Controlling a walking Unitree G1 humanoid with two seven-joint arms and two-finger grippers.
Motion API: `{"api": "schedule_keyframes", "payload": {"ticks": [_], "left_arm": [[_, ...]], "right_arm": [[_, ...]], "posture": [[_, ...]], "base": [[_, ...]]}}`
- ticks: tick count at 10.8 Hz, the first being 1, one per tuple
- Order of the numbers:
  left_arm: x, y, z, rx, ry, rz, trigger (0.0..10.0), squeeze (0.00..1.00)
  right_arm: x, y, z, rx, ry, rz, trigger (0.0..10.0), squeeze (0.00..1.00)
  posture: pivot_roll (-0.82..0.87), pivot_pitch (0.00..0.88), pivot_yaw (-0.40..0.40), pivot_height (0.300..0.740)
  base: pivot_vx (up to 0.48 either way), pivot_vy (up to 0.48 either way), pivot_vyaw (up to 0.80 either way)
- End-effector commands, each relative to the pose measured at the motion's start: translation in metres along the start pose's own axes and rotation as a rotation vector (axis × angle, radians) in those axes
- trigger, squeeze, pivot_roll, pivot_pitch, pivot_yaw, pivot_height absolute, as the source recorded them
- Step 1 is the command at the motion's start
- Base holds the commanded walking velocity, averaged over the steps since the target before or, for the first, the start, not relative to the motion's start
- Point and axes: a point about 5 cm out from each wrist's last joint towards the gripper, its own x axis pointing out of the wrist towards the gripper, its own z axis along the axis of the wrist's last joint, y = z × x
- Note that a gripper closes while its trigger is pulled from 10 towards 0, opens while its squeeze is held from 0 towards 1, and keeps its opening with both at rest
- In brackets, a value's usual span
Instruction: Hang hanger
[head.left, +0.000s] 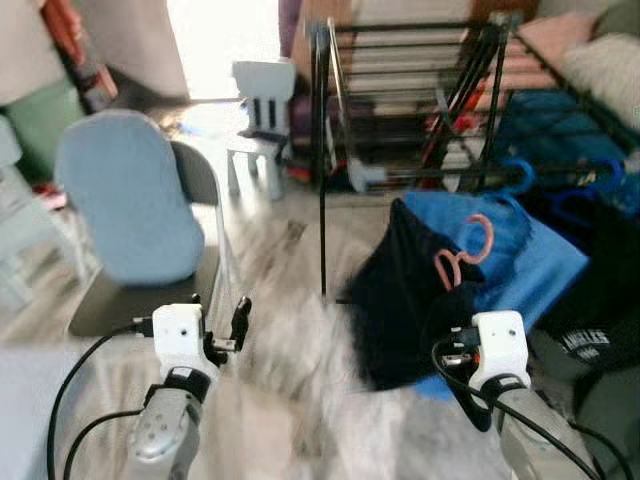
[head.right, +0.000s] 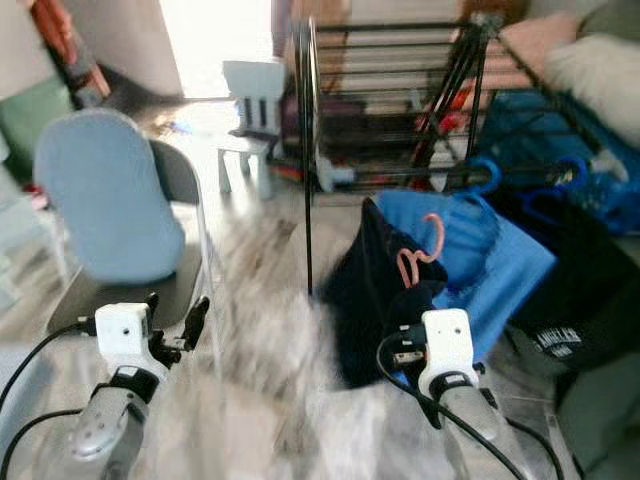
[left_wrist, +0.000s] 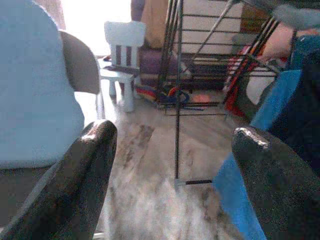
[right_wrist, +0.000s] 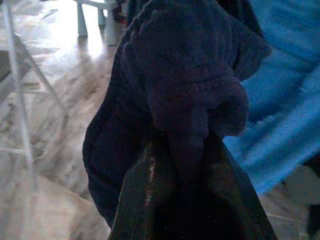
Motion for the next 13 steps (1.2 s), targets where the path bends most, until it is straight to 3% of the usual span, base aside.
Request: {"api": "schedule_keyframes", "payload": {"ticks": [1,5,6,7,8,11,13], "left_arm": [[0.003,-0.002,0.003,0.017,0.001,-0.01,10.0,0.0],[0.003,-0.007,0.001,-0.011,0.003,-0.006,10.0,0.0],[0.002,-0.006,0.003,-0.056,-0.006,0.023,10.0,0.0],[0.003,-0.002,0.002,-0.033,0.002,0.049,10.0,0.0],[0.003,0.0,0.004,-0.021,-0.003,0.057,10.0,0.0],[0.003,0.008,0.006,-0.022,0.002,0.085,10.0,0.0],[0.002,0.006,0.004,-0.02,0.015,0.079,10.0,0.0]], "right_arm": [[0.001,-0.002,0.014,-0.009,-0.067,-0.008,10.0,0.0],[0.004,0.001,0.016,-0.006,-0.072,0.005,10.0,0.0],[0.008,0.006,0.016,-0.008,-0.058,0.059,10.0,0.0],[0.01,0.016,0.017,-0.067,-0.052,0.149,10.0,0.0],[0.013,0.021,0.018,-0.07,-0.039,0.185,10.0,0.0],[0.027,0.021,0.022,-0.07,-0.006,0.166,10.0,0.0],[0.036,0.011,0.024,-0.093,0.009,0.081,10.0,0.0]], "posture": [[-0.1,0.0,0.036,0.74],[-0.1,0.0,0.033,0.74],[-0.09,0.0,0.032,0.74],[-0.09,0.0,0.035,0.74],[-0.09,0.0,0.036,0.74],[-0.07,0.0,0.03,0.74],[-0.07,0.0,0.031,0.74]], "base": [[0.454,0.0,0.0],[0.452,0.0,0.0],[0.0,0.0,0.0],[0.0,0.0,0.0],[0.0,0.0,0.0],[0.0,0.0,0.0],[0.0,0.0,0.0]]}}
